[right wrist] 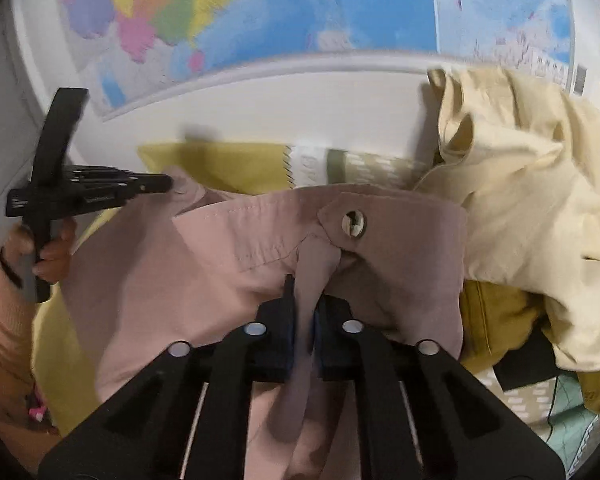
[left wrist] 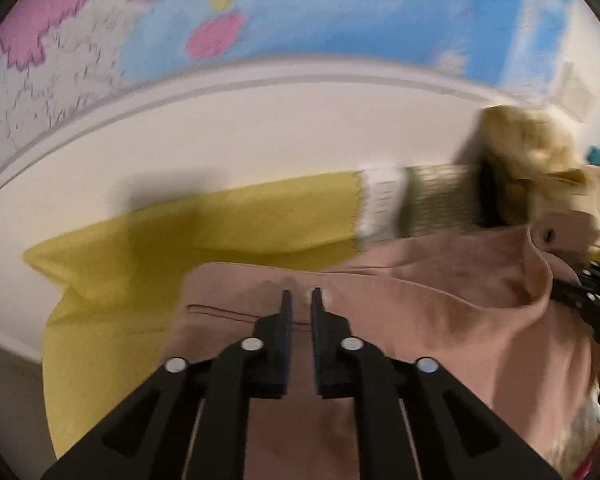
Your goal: Fold large clothes
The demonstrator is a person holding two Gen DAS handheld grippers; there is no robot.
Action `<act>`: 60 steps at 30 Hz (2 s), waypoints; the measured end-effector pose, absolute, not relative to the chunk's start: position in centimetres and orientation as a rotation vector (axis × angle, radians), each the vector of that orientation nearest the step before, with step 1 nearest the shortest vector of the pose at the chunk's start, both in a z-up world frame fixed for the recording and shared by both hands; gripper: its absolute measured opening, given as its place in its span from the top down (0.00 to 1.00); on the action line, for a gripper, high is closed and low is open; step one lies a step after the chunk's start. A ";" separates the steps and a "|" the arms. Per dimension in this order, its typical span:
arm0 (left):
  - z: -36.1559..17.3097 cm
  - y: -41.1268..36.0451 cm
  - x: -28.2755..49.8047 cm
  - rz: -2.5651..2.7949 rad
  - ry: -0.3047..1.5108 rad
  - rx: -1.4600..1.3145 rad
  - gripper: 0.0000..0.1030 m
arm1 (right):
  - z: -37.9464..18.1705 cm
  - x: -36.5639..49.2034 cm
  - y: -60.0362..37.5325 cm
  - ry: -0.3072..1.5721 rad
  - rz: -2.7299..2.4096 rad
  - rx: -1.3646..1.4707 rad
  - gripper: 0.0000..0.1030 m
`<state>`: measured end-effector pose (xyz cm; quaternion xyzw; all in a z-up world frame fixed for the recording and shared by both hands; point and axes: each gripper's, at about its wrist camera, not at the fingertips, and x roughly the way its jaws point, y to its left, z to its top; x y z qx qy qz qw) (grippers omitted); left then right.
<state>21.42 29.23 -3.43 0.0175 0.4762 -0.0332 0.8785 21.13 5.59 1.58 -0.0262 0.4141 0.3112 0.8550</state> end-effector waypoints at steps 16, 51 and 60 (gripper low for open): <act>-3.1 37.4 10.6 -0.012 0.923 -0.057 0.22 | 0.8 22.2 3.4 0.944 0.719 0.013 0.35; -8.6 37.4 -5.5 -0.153 0.963 -0.425 0.54 | -5.0 7.1 -13.5 1.036 0.688 0.502 0.64; -4.2 34.7 0.2 -0.111 0.887 -0.141 0.12 | 0.9 9.7 -9.5 0.814 0.632 0.234 0.18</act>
